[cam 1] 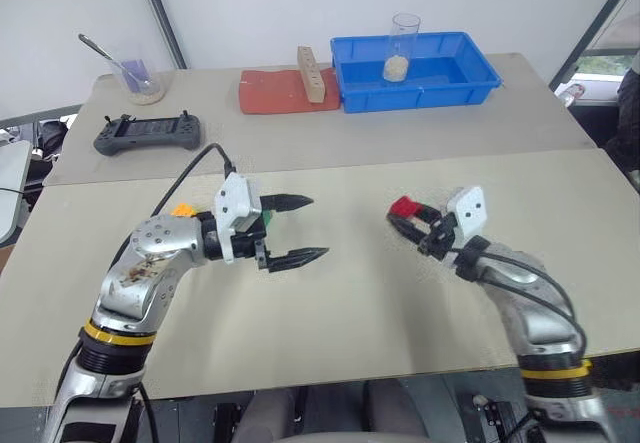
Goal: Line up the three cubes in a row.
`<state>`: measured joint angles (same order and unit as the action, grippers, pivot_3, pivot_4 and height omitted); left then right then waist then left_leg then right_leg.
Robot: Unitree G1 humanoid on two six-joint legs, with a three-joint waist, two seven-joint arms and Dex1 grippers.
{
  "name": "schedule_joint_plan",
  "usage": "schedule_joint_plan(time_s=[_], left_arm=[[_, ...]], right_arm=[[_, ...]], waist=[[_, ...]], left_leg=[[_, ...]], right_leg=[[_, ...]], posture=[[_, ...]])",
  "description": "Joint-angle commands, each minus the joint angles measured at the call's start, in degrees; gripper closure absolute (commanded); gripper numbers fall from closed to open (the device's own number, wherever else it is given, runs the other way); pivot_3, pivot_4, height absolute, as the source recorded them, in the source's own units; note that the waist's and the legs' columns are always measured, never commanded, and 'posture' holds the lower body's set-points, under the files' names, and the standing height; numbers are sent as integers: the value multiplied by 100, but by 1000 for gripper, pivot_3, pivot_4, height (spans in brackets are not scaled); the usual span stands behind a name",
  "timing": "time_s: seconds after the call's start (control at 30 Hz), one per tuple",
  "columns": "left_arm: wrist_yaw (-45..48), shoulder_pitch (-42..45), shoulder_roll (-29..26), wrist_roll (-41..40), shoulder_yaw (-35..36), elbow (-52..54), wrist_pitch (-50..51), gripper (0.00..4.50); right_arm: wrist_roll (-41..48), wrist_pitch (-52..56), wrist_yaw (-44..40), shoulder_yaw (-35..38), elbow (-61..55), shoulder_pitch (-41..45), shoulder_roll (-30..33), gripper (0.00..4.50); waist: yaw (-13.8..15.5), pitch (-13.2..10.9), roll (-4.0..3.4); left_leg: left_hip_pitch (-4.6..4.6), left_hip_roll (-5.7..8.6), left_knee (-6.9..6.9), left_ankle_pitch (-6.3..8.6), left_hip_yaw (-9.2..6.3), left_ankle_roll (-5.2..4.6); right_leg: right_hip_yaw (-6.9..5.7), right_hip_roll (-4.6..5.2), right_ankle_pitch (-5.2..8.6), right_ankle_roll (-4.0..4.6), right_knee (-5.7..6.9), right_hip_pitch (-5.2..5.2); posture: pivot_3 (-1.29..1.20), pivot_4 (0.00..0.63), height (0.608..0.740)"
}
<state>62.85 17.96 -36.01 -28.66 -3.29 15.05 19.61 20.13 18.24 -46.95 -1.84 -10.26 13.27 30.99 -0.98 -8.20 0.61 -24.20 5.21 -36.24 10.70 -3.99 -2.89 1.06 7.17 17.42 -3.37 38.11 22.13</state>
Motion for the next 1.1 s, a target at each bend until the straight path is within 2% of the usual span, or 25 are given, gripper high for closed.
schedule_joint_plan(time_s=[0.03,0.17,0.37,0.53,0.63,0.9,0.97,1.1], left_arm=[[346,-331,-164,-30,97,231,-369,0],[518,-951,-345,-35,159,533,-588,0],[591,-1414,-589,-234,296,1027,-537,0],[666,-1370,-586,-161,222,1018,-600,0],[697,-1302,-570,-147,194,965,-595,0],[786,-1146,-501,-144,45,896,-573,0],[794,-1129,-478,-123,15,867,-592,0],[801,-1148,-431,-111,-42,838,-617,0]], right_arm=[[178,-291,-1275,-527,44,-61,281,3051],[-127,-1520,-2542,-925,1101,104,485,3051],[-166,-2318,-3600,-820,2177,707,819,3051],[-366,-2966,-4254,-842,3340,1177,939,3051],[-506,-3384,-4524,-987,3838,1361,941,3051],[-676,-3948,-4555,-1311,4792,1943,913,3051],[-669,-4030,-4555,-1437,4939,2021,993,2015],[-606,-4026,-4555,-1578,5074,2182,1133,688]], waist=[[11,-1,1],[35,-4,6],[73,-6,7],[93,-6,7],[92,-6,7],[87,-6,8],[95,-6,8],[99,-6,8]], left_leg=[[-1,0,-1,0,0,0],[0,1,-4,1,0,-2],[5,3,-14,2,0,-2],[9,3,-11,4,0,-4],[9,3,-11,4,0,-4],[18,2,-12,4,0,-4],[19,3,-13,4,0,-4],[19,3,-13,5,0,-4]], right_leg=[[0,0,0,0,0,-1],[1,6,0,0,-6,-3],[1,13,-1,1,-9,3],[-2,13,-1,2,-10,2],[-2,13,-1,2,-9,-3],[-2,13,-2,3,-9,-6],[-2,13,-2,3,-10,-7],[-1,14,-2,3,-9,-4]], posture=[[0,150,740],[0,150,740],[0,150,740],[0,150,740],[0,150,740],[0,150,740],[0,150,740],[0,150,740]])
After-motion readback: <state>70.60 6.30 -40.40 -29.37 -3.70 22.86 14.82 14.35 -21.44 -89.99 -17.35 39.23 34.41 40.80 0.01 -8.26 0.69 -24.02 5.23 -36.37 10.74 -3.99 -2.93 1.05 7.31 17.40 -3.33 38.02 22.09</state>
